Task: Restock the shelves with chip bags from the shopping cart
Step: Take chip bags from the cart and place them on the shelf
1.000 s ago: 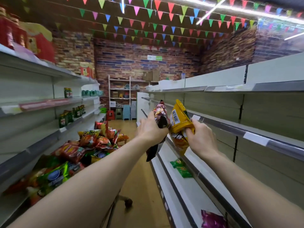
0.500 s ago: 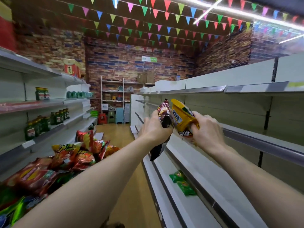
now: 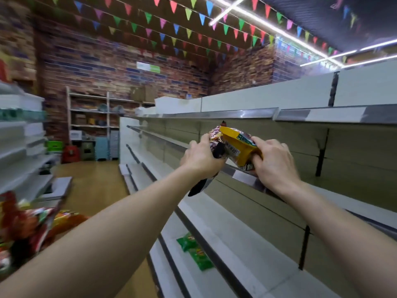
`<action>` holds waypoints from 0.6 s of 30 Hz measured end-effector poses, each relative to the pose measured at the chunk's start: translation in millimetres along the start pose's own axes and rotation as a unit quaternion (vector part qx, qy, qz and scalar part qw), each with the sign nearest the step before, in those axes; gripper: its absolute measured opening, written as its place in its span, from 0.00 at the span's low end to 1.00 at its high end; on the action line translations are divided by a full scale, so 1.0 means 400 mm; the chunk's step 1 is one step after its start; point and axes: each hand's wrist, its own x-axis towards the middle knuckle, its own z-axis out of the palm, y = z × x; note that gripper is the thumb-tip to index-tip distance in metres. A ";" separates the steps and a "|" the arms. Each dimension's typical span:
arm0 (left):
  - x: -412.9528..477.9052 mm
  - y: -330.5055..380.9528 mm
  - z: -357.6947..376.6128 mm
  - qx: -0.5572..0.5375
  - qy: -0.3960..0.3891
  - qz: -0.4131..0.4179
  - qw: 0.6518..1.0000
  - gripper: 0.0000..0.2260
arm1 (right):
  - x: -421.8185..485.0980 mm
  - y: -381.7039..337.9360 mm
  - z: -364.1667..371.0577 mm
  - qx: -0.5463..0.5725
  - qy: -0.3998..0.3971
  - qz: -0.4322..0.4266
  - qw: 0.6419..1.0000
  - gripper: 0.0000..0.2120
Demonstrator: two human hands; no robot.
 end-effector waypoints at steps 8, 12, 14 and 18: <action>0.238 -0.017 0.146 0.059 -0.034 0.137 0.988 0.35 | 0.093 0.104 0.100 -0.086 0.008 0.069 0.994 0.23; 0.375 -0.038 0.194 0.092 -0.053 0.215 0.971 0.36 | 0.157 0.123 0.165 -0.119 0.013 0.107 0.987 0.23; 0.436 -0.049 0.220 0.101 -0.061 0.244 0.963 0.34 | 0.188 0.132 0.198 -0.139 0.011 0.124 0.982 0.23; 0.531 -0.054 0.289 0.127 -0.082 0.298 0.943 0.34 | 0.222 0.160 0.250 -0.182 -0.001 0.156 0.971 0.23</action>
